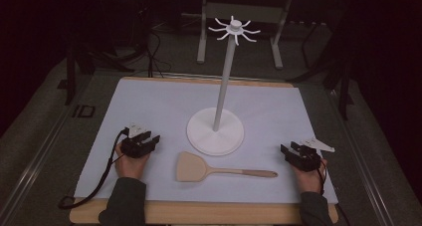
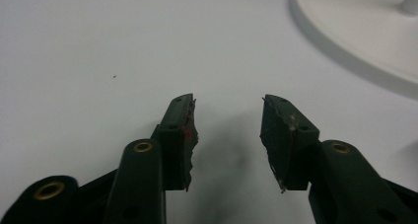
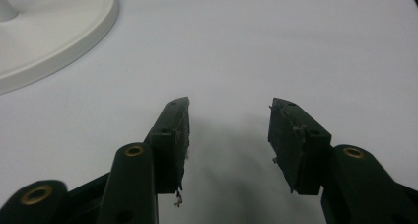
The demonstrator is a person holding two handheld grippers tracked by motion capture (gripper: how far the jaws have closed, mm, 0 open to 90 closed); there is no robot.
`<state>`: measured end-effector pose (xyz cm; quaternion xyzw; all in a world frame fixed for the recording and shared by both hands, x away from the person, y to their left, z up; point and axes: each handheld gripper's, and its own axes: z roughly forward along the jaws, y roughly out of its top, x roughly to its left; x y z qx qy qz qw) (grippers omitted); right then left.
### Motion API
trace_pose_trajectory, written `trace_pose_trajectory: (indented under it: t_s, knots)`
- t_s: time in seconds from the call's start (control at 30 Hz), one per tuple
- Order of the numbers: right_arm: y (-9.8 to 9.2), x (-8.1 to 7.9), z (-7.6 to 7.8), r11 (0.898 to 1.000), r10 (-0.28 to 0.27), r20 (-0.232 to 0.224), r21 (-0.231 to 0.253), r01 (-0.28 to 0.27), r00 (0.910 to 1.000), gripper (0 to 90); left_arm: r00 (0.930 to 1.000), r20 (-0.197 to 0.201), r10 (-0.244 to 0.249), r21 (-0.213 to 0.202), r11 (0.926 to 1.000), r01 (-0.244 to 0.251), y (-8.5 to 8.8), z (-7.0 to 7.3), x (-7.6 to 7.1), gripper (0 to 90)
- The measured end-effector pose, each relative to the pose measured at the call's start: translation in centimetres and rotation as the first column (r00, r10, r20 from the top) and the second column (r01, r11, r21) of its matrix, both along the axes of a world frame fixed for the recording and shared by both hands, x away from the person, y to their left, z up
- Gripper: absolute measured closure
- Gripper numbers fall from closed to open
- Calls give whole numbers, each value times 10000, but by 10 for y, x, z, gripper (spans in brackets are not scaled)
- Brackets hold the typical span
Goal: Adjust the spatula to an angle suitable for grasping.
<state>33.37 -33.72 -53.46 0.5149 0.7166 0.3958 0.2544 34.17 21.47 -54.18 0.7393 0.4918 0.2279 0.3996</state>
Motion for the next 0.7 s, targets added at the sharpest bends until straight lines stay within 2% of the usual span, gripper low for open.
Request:
trace_pose_trajectory:
  t_s: [0.2,0.3,0.47,0.7]
  knots:
    - [-1,-1,0,9998,114,101,153,-115,9999,489,9998,-85,-176,-177,9997,174,1,0,1,570]
    - [-1,0,0,9999,105,60,104,-106,9999,468,9999,-102,-131,-125,9998,130,1,0,1,569]
    - [-1,0,0,9999,91,-20,85,-91,10000,451,9996,-197,-201,-261,9995,196,2,0,2,573]
    - [-1,1,0,9999,87,-47,129,-86,10000,443,9996,-58,-260,-121,9996,260,1,0,1,581]
